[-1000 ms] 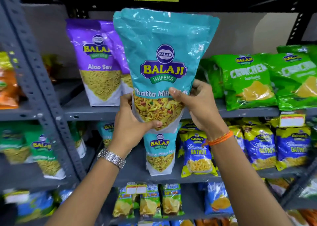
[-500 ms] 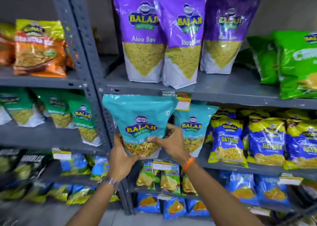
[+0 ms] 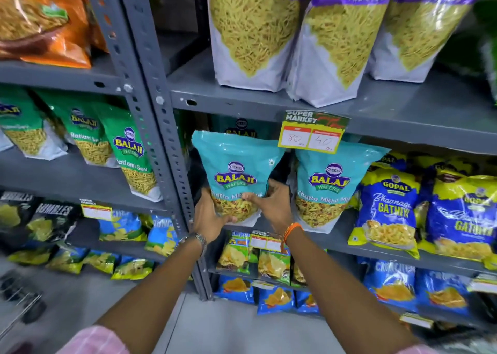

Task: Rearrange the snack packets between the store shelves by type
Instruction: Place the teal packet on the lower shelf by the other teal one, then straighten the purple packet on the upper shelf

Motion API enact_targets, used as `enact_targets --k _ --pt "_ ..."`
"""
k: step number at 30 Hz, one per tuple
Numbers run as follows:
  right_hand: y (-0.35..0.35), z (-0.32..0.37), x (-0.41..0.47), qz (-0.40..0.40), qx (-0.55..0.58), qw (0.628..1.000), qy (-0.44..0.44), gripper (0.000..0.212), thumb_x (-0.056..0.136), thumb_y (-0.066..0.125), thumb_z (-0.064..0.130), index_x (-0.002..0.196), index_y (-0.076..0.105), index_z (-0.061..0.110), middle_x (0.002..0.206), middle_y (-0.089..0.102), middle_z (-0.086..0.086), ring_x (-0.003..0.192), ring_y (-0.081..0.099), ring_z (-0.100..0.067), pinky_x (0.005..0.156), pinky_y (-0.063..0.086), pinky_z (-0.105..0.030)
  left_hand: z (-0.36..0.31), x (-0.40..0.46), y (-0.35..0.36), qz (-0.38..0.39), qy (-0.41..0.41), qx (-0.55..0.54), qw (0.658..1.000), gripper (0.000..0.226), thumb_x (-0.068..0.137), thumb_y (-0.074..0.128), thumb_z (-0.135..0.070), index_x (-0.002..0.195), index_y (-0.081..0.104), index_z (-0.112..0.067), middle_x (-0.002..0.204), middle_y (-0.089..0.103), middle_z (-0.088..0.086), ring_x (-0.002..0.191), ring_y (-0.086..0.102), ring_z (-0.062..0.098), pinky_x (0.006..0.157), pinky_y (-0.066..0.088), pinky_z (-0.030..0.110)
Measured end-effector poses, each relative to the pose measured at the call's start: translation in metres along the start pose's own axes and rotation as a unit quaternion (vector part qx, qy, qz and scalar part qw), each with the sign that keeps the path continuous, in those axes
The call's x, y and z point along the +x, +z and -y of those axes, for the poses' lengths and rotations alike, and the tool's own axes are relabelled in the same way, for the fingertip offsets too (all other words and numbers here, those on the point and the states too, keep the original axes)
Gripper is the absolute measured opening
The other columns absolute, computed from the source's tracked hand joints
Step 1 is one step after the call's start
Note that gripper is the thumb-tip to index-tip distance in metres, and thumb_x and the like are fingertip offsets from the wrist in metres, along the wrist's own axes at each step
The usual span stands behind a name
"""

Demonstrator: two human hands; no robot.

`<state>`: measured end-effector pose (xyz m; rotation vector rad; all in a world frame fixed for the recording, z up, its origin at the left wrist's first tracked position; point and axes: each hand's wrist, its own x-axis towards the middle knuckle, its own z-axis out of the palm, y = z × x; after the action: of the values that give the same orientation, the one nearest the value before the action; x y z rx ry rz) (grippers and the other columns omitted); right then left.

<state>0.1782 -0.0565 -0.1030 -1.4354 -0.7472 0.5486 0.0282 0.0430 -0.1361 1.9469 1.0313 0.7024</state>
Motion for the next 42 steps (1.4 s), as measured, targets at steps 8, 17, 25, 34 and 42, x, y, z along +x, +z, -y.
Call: enact_targets --k 8,17,25,34,42 --pt "0.001 -0.01 0.033 0.0 0.031 0.999 0.013 0.037 0.065 0.091 0.005 0.094 0.077 0.024 0.1 0.079 0.003 0.1 0.076 -0.02 0.091 0.061 -0.052 0.001 0.032 0.009 -0.004 -0.017 -0.006 1.0 0.084 0.06 0.093 -0.004 0.13 0.045 -0.003 0.127 0.064 0.015 0.118 0.061 0.025 0.086 0.046 0.03" --pt "-0.002 -0.013 0.017 -0.011 0.027 0.997 0.066 0.074 0.067 0.09 0.007 0.131 0.054 0.013 0.128 0.068 -0.003 0.119 0.064 -0.013 0.096 0.058 -0.027 -0.006 0.016 0.002 -0.013 -0.012 -0.024 1.0 0.105 0.06 0.094 -0.008 0.148 0.037 -0.012 0.141 0.06 0.007 0.131 0.056 0.022 0.103 0.05 0.037" --pt "-0.013 0.045 -0.096 -0.174 0.027 0.984 0.007 0.04 0.073 0.085 0.004 0.107 0.068 0.016 0.113 0.073 -0.003 0.107 0.069 -0.014 0.084 0.056 -0.019 -0.077 -0.075 -0.013 -0.116 0.009 -0.222 0.968 0.081 0.066 0.086 0.008 0.129 0.051 -0.029 0.134 0.059 -0.018 0.126 0.054 -0.01 0.106 0.041 0.01" --pt "-0.078 0.209 -0.051 -0.167 0.01 0.962 -0.215 0.028 0.079 0.078 -0.004 0.097 0.068 0.015 0.097 0.074 -0.013 0.089 0.071 -0.02 0.079 0.058 -0.024 -0.236 -0.06 -0.054 -0.147 0.237 -0.233 0.931 0.065 0.073 0.085 -0.009 0.131 0.059 -0.021 0.133 0.064 -0.01 0.127 0.058 0.004 0.11 0.041 0.02" --pt "-0.146 0.261 0.054 -0.027 -0.041 0.989 -0.141 0.077 0.076 0.082 0.014 0.141 0.044 0.005 0.146 0.052 -0.014 0.132 0.05 -0.025 0.109 0.047 -0.036 -0.311 -0.007 -0.041 -0.155 0.227 -0.073 0.959 0.089 0.07 0.088 -0.023 0.142 0.042 0.0 0.141 0.053 0.017 0.133 0.049 0.035 0.107 0.035 0.037"
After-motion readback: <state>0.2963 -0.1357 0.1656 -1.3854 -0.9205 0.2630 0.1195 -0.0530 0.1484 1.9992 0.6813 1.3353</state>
